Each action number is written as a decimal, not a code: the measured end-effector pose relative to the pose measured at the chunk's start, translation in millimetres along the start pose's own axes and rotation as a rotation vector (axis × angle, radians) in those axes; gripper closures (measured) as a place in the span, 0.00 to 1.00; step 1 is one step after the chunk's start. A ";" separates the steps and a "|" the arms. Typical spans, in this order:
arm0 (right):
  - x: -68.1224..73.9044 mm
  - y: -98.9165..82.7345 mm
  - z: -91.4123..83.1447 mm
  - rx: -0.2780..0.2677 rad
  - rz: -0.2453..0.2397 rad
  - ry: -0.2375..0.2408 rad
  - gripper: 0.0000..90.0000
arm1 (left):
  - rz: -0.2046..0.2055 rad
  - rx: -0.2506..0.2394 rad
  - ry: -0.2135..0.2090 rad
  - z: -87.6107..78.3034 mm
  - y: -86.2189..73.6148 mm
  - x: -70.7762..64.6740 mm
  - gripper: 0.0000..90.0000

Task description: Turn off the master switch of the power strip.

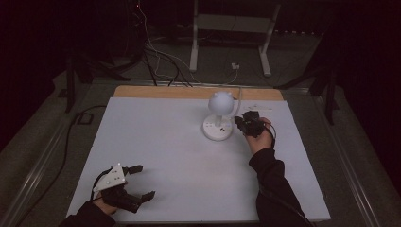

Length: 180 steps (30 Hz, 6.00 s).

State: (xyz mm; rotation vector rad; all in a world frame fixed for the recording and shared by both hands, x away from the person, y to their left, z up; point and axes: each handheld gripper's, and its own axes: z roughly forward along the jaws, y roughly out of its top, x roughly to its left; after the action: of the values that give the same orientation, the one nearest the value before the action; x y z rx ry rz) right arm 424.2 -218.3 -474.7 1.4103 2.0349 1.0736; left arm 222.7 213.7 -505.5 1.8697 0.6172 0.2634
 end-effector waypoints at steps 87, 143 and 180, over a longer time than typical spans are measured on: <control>23.5 -20.8 40.2 -0.024 -0.148 -0.095 1.00 | -0.004 0.002 -0.004 0.7 -0.3 -0.6 0.00; 19.2 -6.7 9.5 -0.115 -0.087 -0.074 0.99 | -0.007 -0.007 -0.002 -0.5 0.4 0.8 0.00; 13.9 -12.8 -60.4 -0.085 -0.070 0.221 0.00 | -0.005 -0.007 0.000 -0.8 0.7 0.5 0.00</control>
State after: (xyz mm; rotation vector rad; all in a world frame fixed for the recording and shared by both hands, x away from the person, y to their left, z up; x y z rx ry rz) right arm 368.0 -228.8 -447.5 1.2155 2.1446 1.3196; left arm 222.9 214.3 -504.6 1.8609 0.6208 0.2621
